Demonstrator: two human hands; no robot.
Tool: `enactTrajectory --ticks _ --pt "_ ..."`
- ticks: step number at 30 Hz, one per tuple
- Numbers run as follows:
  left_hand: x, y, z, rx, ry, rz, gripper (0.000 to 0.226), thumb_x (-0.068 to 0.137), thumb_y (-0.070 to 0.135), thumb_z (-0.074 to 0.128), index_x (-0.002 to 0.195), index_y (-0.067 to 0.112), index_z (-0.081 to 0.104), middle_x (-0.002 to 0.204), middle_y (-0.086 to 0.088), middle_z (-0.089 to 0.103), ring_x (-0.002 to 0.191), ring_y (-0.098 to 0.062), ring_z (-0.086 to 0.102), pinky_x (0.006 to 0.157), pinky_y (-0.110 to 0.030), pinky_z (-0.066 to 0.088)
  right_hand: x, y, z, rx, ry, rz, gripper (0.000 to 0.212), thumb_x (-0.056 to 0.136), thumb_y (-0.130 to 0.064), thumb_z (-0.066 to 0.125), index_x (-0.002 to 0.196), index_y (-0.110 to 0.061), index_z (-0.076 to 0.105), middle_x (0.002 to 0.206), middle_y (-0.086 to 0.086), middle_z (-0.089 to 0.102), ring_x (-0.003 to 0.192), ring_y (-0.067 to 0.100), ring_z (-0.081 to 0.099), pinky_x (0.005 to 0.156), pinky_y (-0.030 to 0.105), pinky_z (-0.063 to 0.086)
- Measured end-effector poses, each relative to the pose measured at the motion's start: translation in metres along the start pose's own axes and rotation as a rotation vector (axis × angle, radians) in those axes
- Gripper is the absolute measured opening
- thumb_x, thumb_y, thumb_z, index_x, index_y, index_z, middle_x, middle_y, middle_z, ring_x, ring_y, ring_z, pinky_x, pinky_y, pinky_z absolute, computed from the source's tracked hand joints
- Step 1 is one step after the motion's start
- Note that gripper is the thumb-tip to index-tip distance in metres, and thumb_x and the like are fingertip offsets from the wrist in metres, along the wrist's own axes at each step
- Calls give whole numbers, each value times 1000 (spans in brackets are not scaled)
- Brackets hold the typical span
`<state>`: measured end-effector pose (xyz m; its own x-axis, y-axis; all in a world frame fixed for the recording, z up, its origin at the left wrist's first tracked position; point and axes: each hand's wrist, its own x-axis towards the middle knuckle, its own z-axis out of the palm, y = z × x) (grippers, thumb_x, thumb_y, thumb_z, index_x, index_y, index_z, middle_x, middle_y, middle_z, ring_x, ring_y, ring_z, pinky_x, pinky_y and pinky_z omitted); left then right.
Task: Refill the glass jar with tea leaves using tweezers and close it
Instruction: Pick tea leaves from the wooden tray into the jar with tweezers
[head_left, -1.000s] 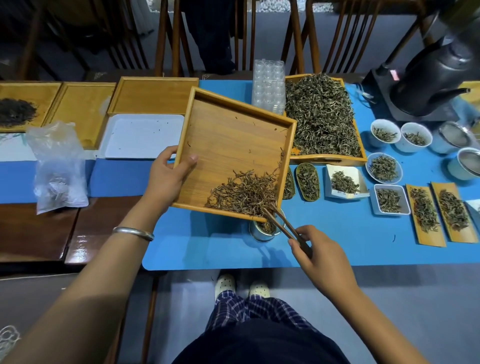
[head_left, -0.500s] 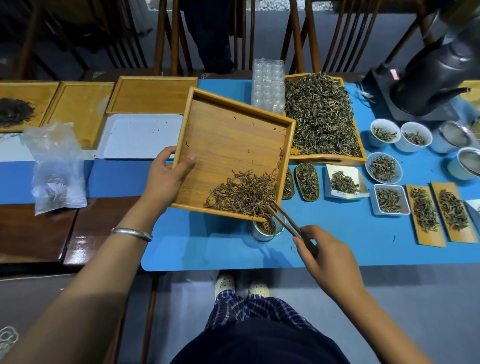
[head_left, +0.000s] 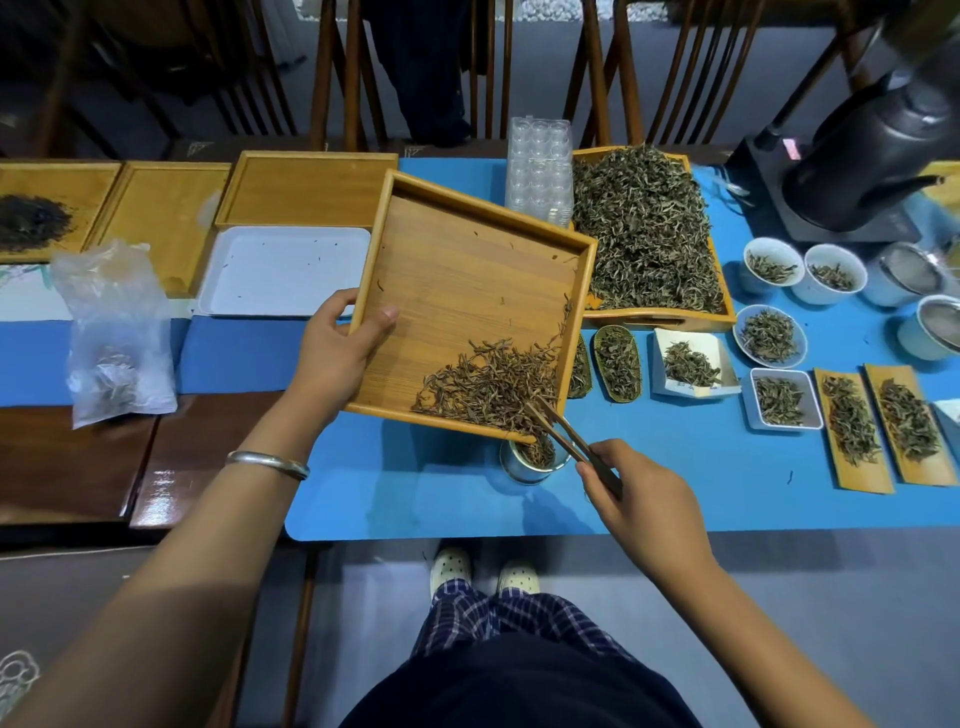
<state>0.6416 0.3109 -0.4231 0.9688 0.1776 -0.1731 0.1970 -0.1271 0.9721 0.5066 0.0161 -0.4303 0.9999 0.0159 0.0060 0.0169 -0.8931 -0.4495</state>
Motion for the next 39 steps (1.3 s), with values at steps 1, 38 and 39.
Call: enactTrajectory --ticks 1,38,39 --pt "0 0 0 1 1 1 21 90 33 69 108 24 62 93 6 71 71 -2 71 55 -16 53 -1 0 0 -4 -1 2 18 90 -32 62 98 -16 62 77 -1 71 63 25 65 49 35 49" --pt "3 7 4 89 -41 85 27 89 37 69 108 21 60 92 10 71 77 -1 71 63 -16 54 -8 2 1 43 -19 -40 21 91 -26 61 107 -11 60 102 6 70 81 29 67 62 40 53" --pt "3 8 4 91 -39 86 26 88 37 69 107 22 60 91 10 71 77 -1 71 63 -16 54 -9 4 -1 42 -22 -34 21 91 -25 62 107 -12 61 102 5 70 81 30 67 62 41 54"
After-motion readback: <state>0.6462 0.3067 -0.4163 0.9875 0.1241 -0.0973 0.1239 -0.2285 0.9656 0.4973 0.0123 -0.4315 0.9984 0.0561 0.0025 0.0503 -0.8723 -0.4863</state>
